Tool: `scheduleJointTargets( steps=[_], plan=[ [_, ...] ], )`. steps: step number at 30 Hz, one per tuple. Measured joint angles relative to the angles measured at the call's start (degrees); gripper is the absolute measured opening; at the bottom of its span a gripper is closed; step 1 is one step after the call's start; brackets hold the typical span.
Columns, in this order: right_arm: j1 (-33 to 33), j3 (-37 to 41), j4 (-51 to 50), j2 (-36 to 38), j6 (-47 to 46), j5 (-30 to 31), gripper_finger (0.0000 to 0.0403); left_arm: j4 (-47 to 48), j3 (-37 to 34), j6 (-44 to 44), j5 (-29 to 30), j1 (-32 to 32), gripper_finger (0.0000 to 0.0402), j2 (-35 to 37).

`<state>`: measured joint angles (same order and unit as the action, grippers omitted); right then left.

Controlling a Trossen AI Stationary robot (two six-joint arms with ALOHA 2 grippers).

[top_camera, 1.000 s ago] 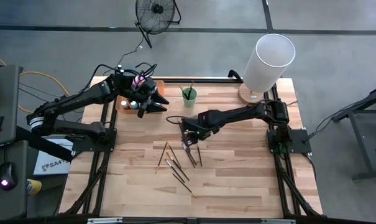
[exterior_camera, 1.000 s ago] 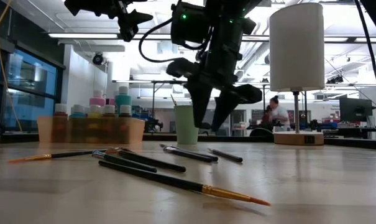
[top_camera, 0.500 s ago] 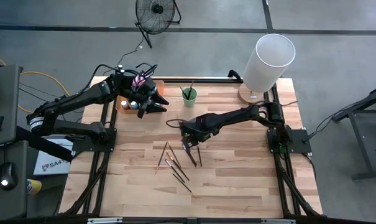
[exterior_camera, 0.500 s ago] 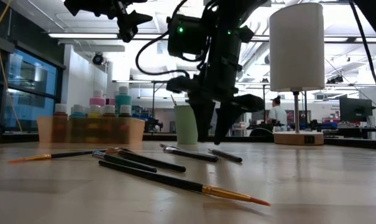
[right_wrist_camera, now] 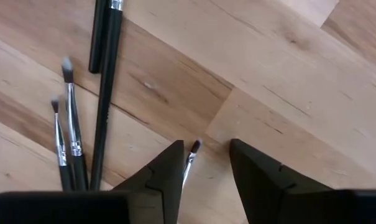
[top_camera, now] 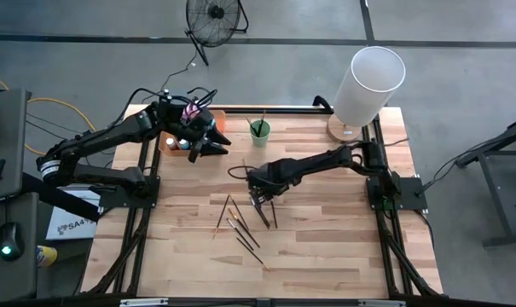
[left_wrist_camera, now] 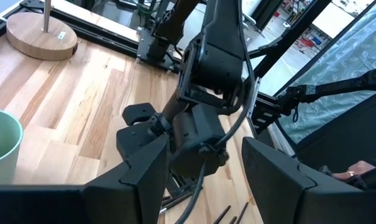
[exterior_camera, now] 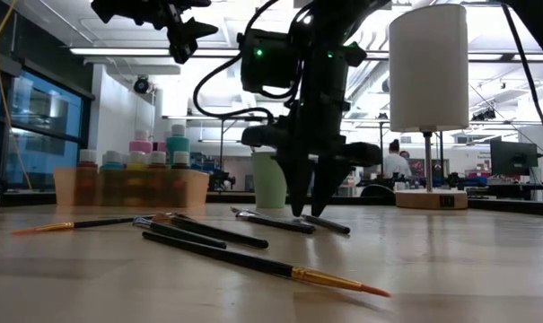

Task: Pick & Place Paint Supplies
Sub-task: Put the black paint brush into the green cup

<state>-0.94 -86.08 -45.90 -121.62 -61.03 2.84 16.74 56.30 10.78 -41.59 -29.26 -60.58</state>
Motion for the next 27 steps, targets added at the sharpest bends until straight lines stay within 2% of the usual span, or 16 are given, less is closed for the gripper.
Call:
scheduleJointTargets(
  steps=[6,15,27],
  plan=[
    [-0.2,0.0,-0.4,-0.4,-0.1,-0.8,0.0096,0.0,0.0,0.0,0.0,0.0,0.02,0.0],
    [-0.4,0.0,-1.2,-0.5,0.8,-3.0,0.001,-0.1,0.0,0.0,0.0,0.0,0.02,0.0],
    [-0.4,0.3,-1.4,0.5,-1.3,-6.3,0.0003,-0.1,0.0,-0.2,0.0,0.0,0.02,0.0]
  ],
)
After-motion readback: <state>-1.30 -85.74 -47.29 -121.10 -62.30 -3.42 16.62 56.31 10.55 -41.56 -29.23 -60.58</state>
